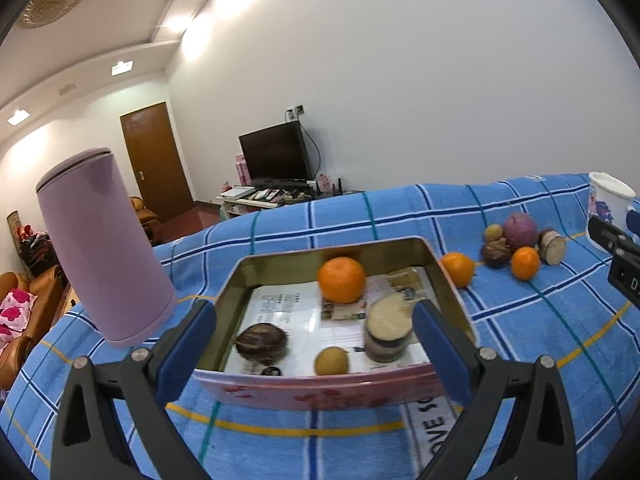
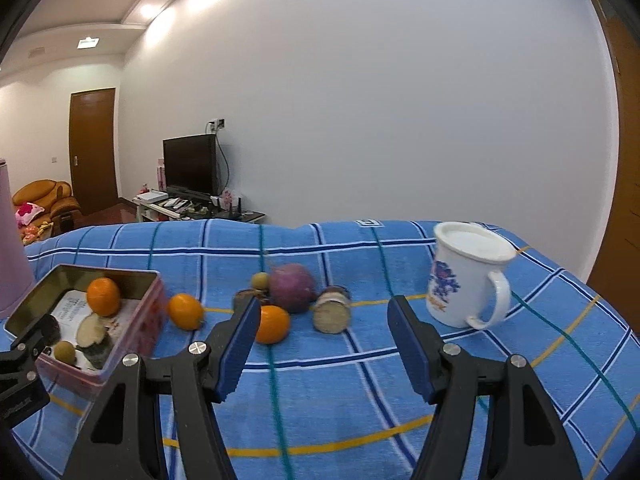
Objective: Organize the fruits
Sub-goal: 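Move both open grippers back toward the loose fruits on the cloth, then grasp the sliced taro piece with the right gripper while the left grasps an orange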
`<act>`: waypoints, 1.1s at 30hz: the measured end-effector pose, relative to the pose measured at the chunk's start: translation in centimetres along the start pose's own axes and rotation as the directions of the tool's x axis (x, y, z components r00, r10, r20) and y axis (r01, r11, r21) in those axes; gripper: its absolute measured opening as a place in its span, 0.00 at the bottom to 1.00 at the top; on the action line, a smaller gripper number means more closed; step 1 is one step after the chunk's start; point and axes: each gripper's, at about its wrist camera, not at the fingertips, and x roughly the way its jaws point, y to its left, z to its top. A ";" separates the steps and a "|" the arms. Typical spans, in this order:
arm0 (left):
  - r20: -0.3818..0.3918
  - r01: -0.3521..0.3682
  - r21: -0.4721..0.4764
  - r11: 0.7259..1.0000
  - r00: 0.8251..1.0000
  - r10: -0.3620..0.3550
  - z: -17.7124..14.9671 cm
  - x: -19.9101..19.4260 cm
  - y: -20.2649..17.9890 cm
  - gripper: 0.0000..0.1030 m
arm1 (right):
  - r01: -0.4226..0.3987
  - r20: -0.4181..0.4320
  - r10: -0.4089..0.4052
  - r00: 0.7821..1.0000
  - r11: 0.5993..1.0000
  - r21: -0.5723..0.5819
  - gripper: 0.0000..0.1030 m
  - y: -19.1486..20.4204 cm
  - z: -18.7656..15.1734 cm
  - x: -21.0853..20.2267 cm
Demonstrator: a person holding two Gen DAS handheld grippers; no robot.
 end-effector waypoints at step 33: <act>-0.087 0.243 0.066 0.968 0.968 -0.237 3.0 0.4 -9.8 0.92 | -0.175 -0.425 0.219 0.879 0.975 0.139 0.47 -3.6 0.6 14.8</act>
